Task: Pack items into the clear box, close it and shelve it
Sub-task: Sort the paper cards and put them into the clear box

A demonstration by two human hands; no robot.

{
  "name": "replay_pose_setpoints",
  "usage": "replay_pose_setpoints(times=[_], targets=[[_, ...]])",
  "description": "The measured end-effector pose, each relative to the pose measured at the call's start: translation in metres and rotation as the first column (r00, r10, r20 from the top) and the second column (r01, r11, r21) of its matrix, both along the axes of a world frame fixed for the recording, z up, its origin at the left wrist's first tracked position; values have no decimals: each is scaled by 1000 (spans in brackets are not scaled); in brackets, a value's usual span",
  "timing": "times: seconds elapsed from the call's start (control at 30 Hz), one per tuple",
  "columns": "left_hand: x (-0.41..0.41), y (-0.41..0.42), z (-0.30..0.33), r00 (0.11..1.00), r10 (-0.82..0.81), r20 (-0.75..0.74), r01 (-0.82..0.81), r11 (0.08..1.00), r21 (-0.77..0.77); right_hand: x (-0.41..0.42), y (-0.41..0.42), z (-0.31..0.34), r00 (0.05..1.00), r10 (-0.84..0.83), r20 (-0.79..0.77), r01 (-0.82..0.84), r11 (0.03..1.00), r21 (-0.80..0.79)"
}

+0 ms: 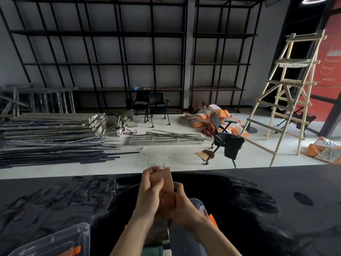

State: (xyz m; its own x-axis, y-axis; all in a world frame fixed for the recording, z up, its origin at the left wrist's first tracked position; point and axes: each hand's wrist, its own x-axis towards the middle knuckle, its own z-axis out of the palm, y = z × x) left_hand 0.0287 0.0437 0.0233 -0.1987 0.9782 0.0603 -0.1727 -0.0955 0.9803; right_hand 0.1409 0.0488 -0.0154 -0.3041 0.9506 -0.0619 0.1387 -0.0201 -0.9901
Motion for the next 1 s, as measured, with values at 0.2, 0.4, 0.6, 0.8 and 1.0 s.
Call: replay_pose_setpoints(times=[0.2,0.4,0.6,0.8,1.0], targets=[[-1,5,4,991,136,4,-136,991,-8,0,-10,19,970,-7,-245,-46,976,-214],[-6,4,-1,972,110,-208,-88,990,113,0,-8,25,980,-24,-199,-16,980,-201],[-17,7,-5,934,264,-242,-230,960,160,2,-11,27,972,-120,-203,76,974,-213],[6,1,-12,909,404,101,-401,915,-48,-10,-8,23,841,-352,-411,245,925,-290],[-6,-4,-4,946,322,32,-319,945,-69,6,-6,16,881,-393,-265,398,917,-38]])
